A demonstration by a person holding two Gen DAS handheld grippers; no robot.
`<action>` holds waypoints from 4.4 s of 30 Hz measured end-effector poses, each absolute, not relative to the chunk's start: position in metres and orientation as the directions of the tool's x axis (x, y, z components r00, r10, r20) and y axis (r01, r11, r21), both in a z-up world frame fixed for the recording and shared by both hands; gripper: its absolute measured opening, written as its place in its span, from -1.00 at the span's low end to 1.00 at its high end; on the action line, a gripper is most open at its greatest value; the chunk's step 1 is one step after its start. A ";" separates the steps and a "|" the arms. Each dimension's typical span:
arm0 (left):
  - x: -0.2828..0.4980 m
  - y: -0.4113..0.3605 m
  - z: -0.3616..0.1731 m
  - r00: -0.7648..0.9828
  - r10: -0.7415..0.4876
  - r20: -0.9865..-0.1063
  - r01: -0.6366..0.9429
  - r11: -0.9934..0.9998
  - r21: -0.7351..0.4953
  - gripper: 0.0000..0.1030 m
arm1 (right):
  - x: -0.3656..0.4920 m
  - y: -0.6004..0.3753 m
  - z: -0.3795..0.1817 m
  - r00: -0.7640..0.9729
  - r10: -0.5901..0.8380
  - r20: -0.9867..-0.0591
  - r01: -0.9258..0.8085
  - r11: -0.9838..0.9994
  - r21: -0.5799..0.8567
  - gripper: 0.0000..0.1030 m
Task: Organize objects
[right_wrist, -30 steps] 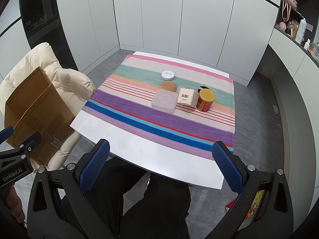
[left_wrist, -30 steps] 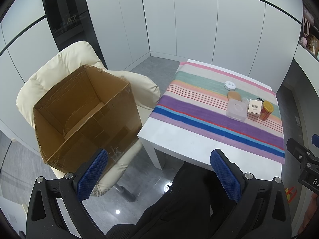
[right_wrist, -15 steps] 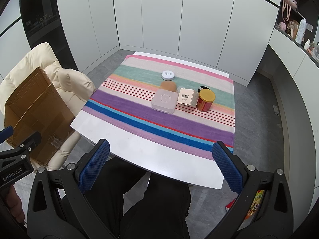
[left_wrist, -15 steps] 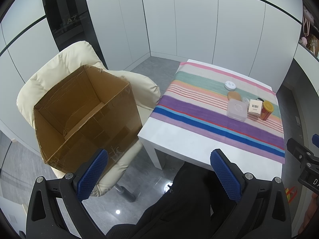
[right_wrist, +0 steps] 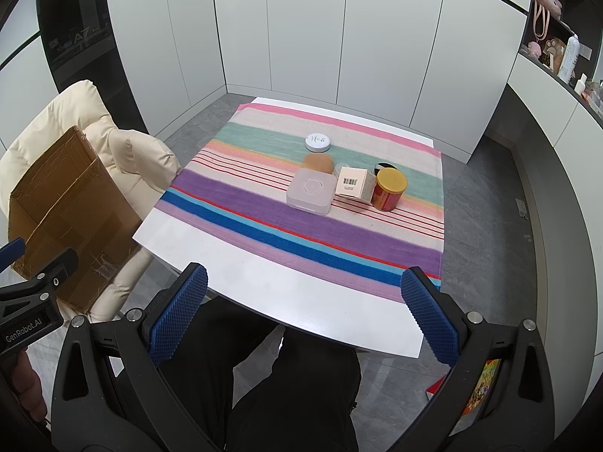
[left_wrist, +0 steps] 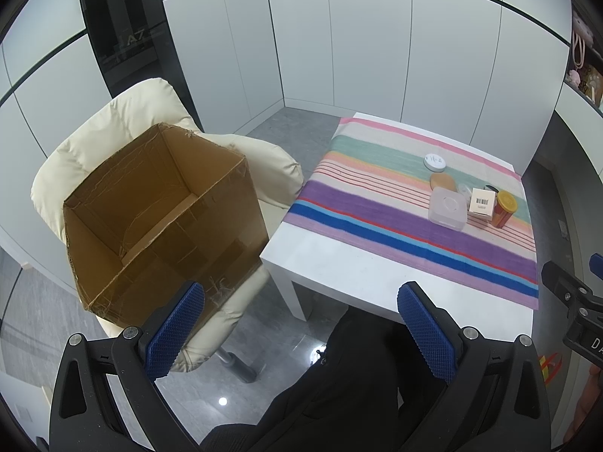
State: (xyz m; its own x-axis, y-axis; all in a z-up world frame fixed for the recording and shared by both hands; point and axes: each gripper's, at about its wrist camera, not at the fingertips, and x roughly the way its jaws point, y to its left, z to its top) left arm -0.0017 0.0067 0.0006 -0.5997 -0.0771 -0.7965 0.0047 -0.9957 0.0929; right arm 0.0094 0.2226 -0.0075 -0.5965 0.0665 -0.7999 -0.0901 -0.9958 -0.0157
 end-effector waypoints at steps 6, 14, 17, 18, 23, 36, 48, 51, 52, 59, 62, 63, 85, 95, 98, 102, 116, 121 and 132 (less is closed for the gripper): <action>-0.001 0.007 0.000 -0.599 -0.083 -0.797 0.015 -0.996 0.092 1.00 | 0.010 0.222 -0.007 -0.597 0.066 -0.800 -0.090 -0.996 -0.016 1.00; -0.001 0.006 0.000 -0.598 -0.082 -0.797 0.013 -0.996 0.092 1.00 | 0.010 0.223 -0.007 -0.597 0.067 -0.800 -0.090 -0.996 -0.017 1.00; -0.001 0.007 0.000 -0.598 -0.081 -0.798 0.014 -0.996 0.091 1.00 | 0.010 0.223 -0.007 -0.597 0.066 -0.800 -0.090 -0.996 -0.016 1.00; -0.001 0.006 0.000 -0.598 -0.082 -0.798 0.014 -0.996 0.092 1.00 | 0.010 0.223 -0.007 -0.597 0.067 -0.800 -0.090 -0.996 -0.016 1.00; 0.000 0.007 -0.001 -0.596 -0.085 -0.799 0.020 -0.996 0.091 1.00 | 0.009 0.223 -0.007 -0.597 0.068 -0.800 -0.090 -0.996 -0.017 1.00; -0.002 0.007 -0.002 -0.595 -0.065 -0.801 0.004 -0.997 0.078 1.00 | 0.009 0.223 -0.007 -0.596 0.070 -0.800 -0.092 -0.996 -0.019 1.00; -0.004 0.038 -0.004 -0.590 0.009 -0.808 -0.094 -0.994 0.057 1.00 | 0.017 0.243 -0.007 -0.596 0.091 -0.798 -0.134 -0.991 -0.013 1.00; -0.006 0.052 -0.003 -0.590 0.040 -0.807 -0.145 -0.988 0.057 0.99 | 0.021 0.251 -0.006 -0.596 0.102 -0.796 -0.162 -0.987 -0.006 1.00; -0.007 0.055 -0.002 -0.592 0.046 -0.804 -0.152 -0.987 0.056 0.98 | 0.022 0.255 -0.007 -0.596 0.102 -0.796 -0.170 -0.985 0.001 1.00; -0.021 0.085 0.006 -0.623 0.094 -0.777 -0.218 -0.974 0.057 1.00 | 0.026 0.276 -0.007 -0.607 0.111 -0.787 -0.207 -0.978 0.022 1.00; -0.034 0.100 0.002 -0.608 0.112 -0.786 -0.235 -0.971 0.043 1.00 | 0.022 0.285 -0.012 -0.602 0.100 -0.792 -0.208 -0.978 0.035 1.00; -0.041 0.106 0.000 -0.599 0.119 -0.792 -0.238 -0.971 0.035 1.00 | 0.019 0.288 -0.014 -0.602 0.103 -0.792 -0.211 -0.977 0.033 1.00; -0.165 0.208 -0.112 -0.509 0.067 -0.858 -0.329 -0.936 0.122 1.00 | -0.109 0.387 -0.125 -0.509 0.128 -0.851 -0.245 -0.969 0.001 1.00; -0.205 0.242 -0.179 -0.435 0.084 -0.896 -0.371 -0.924 0.094 1.00 | -0.160 0.414 -0.187 -0.483 0.120 -0.867 -0.259 -0.966 0.010 1.00; -0.214 0.251 -0.197 -0.417 0.101 -0.903 -0.389 -0.918 0.077 1.00 | -0.174 0.417 -0.202 -0.470 0.118 -0.875 -0.255 -0.967 0.006 0.98; -0.229 0.258 -0.213 -0.420 0.119 -0.900 -0.385 -0.921 0.058 1.00 | -0.192 0.416 -0.215 -0.488 0.111 -0.866 -0.225 -0.974 0.003 0.94; -0.254 0.260 -0.228 -0.403 0.180 -0.897 -0.356 -0.934 -0.028 0.61 | -0.224 0.411 -0.224 -0.529 0.066 -0.846 -0.196 -0.980 0.046 0.10; -0.246 0.252 -0.216 -0.407 0.171 -0.897 -0.353 -0.936 -0.018 0.60 | -0.215 0.408 -0.218 -0.515 0.051 -0.856 -0.200 -0.978 0.062 0.09; -0.215 0.220 -0.141 -0.460 0.190 -0.867 -0.358 -0.934 -0.015 0.59 | -0.188 0.392 -0.158 -0.516 0.057 -0.854 -0.214 -0.975 0.064 0.09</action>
State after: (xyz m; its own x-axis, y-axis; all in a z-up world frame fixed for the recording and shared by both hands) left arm -0.2147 0.2201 -0.1411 -0.4599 0.1903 -0.8673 -0.3582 -0.9335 -0.0149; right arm -0.1879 0.3921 -0.1583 -0.5163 0.0574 -0.8545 -0.2142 -0.9747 0.0640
